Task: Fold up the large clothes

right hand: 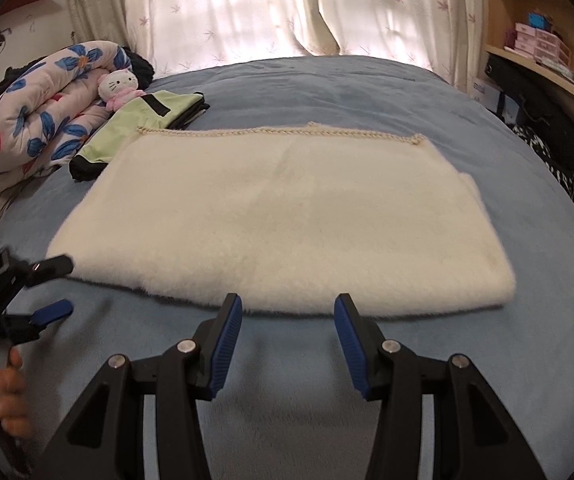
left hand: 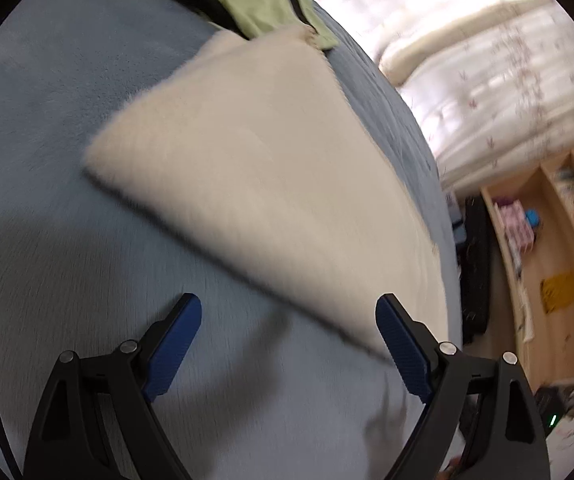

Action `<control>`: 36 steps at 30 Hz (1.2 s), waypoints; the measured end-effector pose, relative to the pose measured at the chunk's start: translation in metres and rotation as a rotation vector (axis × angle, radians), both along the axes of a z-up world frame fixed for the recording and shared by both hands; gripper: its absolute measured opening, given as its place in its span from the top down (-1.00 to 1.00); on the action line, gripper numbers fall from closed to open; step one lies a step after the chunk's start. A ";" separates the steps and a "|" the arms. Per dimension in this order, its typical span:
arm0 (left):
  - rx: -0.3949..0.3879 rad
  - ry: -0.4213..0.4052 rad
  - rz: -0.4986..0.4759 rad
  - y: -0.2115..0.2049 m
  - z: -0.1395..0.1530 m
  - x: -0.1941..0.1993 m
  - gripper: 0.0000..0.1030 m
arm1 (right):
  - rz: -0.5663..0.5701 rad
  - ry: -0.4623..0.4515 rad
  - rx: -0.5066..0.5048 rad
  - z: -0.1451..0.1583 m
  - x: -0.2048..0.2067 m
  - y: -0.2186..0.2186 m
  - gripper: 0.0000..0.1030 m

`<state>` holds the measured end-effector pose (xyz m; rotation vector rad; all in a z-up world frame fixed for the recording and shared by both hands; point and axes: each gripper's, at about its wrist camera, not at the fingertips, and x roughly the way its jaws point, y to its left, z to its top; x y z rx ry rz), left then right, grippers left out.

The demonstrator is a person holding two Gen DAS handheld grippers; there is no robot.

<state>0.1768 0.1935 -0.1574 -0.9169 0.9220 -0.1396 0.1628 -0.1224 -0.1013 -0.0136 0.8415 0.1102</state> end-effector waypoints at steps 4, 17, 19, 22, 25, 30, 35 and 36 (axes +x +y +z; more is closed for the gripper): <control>-0.039 -0.036 0.061 0.017 -0.011 0.027 -0.70 | 0.017 -0.001 -0.003 -0.003 0.010 0.004 0.06; 0.120 -0.004 0.137 0.026 0.002 0.085 0.48 | 0.060 -0.010 -0.009 -0.011 0.036 0.020 0.06; 0.145 -0.033 0.124 0.027 0.005 0.081 0.52 | 0.075 -0.006 -0.002 -0.013 0.037 0.022 0.06; 0.153 -0.062 0.123 0.026 0.007 0.076 0.57 | 0.077 0.014 0.000 -0.017 0.038 0.024 0.07; 0.185 -0.081 0.121 0.027 0.014 0.068 0.57 | 0.065 0.033 0.008 -0.020 0.039 0.022 0.06; 0.283 -0.118 0.093 0.015 0.036 0.063 0.58 | 0.078 0.065 0.034 -0.022 0.040 0.021 0.06; 0.344 -0.133 0.067 0.008 0.049 0.067 0.59 | 0.056 0.042 0.022 -0.016 0.038 0.024 0.06; 0.351 -0.133 0.063 0.007 0.051 0.069 0.59 | 0.056 0.040 0.025 -0.014 0.038 0.024 0.06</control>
